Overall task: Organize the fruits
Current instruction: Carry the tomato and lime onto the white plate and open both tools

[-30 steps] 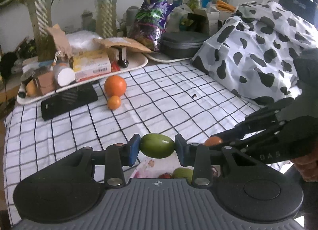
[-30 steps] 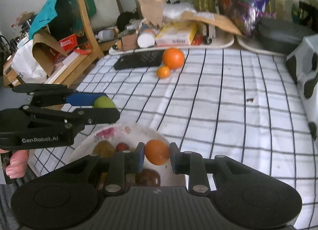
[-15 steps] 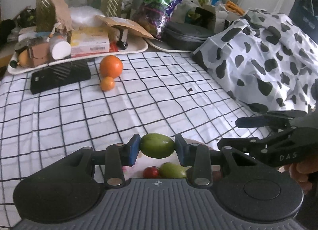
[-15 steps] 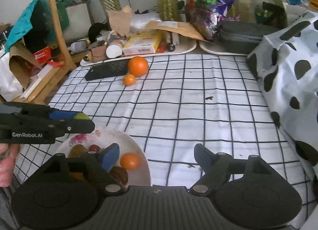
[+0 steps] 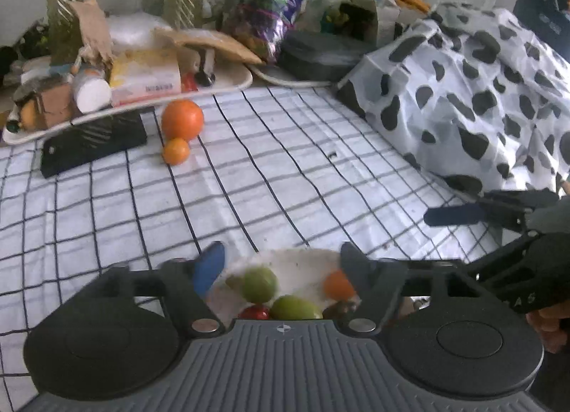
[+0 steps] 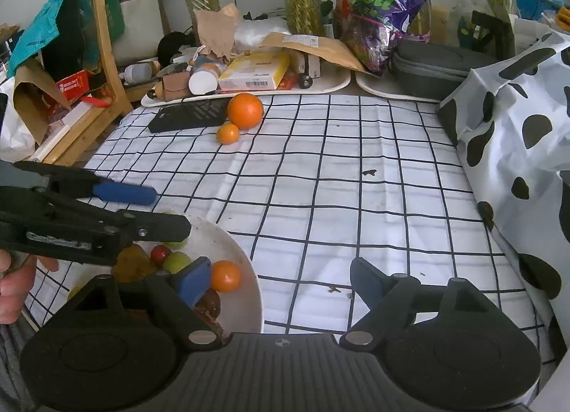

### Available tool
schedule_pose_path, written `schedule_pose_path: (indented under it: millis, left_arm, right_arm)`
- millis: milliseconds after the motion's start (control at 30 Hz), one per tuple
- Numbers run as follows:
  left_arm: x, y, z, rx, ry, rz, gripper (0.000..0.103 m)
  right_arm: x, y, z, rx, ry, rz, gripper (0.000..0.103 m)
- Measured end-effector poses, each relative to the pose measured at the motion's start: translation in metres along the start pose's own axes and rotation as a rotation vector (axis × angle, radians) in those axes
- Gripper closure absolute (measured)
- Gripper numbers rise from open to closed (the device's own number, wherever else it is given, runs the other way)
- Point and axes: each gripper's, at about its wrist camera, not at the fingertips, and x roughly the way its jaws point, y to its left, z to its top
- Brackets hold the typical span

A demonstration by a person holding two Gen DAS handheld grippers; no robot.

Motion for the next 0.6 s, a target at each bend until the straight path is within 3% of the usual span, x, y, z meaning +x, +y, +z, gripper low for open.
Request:
schedule_pose_path:
  millis: [600]
  left_arm:
    - [-0.026, 0.033, -0.011, -0.119, -0.020, 0.081, 0.031]
  right_arm:
    - [0.003, 0.012, 0.001, -0.034, -0.010, -0.020, 0.011]
